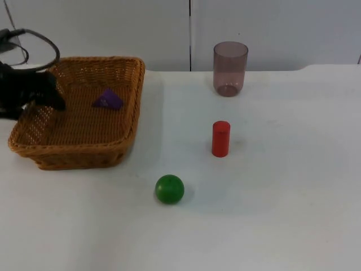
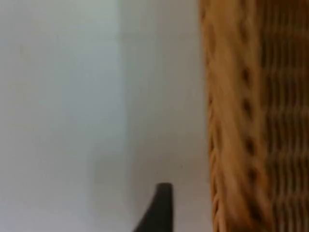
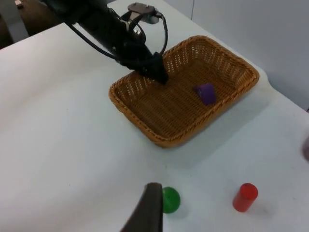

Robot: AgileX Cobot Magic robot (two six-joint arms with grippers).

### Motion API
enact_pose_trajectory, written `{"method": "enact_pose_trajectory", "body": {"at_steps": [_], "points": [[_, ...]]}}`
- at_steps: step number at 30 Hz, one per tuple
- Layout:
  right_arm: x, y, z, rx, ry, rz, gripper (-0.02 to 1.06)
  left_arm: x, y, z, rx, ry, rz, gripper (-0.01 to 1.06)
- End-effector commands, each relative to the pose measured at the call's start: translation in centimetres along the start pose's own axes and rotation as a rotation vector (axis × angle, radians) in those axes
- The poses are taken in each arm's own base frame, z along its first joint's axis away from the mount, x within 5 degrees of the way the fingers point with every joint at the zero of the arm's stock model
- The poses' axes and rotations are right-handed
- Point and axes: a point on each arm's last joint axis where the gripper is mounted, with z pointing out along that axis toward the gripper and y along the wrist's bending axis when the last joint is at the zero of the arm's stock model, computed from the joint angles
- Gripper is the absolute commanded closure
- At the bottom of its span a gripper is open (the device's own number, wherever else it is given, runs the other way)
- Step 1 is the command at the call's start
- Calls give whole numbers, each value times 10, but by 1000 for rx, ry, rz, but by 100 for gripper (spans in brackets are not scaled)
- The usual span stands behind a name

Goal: Pick up the basket with the left hand and place the triangular block into the basket with the right hand.

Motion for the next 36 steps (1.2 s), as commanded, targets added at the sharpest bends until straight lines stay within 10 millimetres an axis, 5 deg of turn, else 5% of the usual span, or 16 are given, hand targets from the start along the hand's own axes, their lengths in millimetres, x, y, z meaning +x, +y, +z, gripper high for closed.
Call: {"method": "enact_pose_trajectory", "body": {"at_steps": [1, 7, 12, 20, 36], "points": [[0, -1, -2, 20, -2, -22, 23, -19, -5, -32, -22, -66, 66, 19], [-1, -5, -2, 56, -19, -59, 23, -47, -28, -111, -16, -200, 74, 19], [-6, -5, -8, 70, -80, -67, 23, -40, -55, -168, 4, -213, 104, 19], [11, -3, -36, 86, -211, -40, 23, 19, -77, -214, -14, -236, 125, 19], [122, 12, -100, 84, -261, 31, 23, 151, -133, -320, 5, -458, 314, 19]]}}
